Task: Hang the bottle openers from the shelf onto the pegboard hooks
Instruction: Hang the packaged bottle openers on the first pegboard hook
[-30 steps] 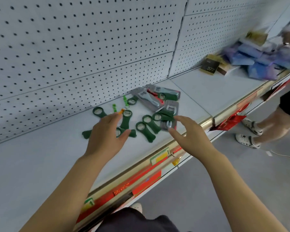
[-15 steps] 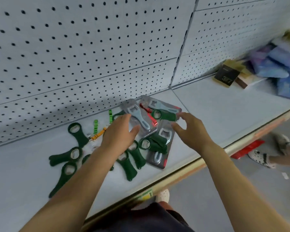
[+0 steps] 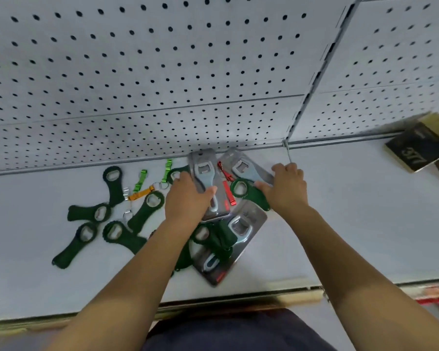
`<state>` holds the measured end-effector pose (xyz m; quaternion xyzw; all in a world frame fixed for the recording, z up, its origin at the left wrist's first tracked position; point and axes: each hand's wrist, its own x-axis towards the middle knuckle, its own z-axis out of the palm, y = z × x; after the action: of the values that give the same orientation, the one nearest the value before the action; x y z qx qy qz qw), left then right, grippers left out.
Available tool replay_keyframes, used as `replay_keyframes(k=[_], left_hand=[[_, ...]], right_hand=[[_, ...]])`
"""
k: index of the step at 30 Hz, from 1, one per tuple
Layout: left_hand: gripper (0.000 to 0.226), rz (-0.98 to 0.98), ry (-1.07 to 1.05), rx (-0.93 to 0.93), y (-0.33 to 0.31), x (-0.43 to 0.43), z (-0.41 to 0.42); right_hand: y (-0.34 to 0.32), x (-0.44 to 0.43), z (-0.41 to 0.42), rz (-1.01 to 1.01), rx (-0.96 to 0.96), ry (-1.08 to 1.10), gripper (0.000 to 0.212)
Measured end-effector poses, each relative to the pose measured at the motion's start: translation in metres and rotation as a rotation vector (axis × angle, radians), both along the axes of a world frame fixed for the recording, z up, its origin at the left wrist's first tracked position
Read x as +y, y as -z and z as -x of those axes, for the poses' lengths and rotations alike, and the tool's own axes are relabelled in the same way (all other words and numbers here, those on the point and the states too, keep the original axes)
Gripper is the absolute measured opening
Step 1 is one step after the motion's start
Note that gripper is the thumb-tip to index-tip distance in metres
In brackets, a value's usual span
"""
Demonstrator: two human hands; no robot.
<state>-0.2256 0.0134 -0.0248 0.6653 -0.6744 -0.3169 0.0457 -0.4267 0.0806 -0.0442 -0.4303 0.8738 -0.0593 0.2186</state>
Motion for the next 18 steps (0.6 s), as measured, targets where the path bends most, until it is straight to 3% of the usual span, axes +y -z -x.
replay_keyframes(k=[12,18], left_hand=[[0.075,-0.054,-0.265,0.245,0.000,0.015,-0.005],[0.036,-0.032,-0.262,0.348,-0.013,0.023,-0.008]], right_hand=[[0.002,0.012,0.011,-0.013,-0.148,0.105,0.070],[-0.009,0.031,0.010,0.114,-0.306,0.144,0.046]])
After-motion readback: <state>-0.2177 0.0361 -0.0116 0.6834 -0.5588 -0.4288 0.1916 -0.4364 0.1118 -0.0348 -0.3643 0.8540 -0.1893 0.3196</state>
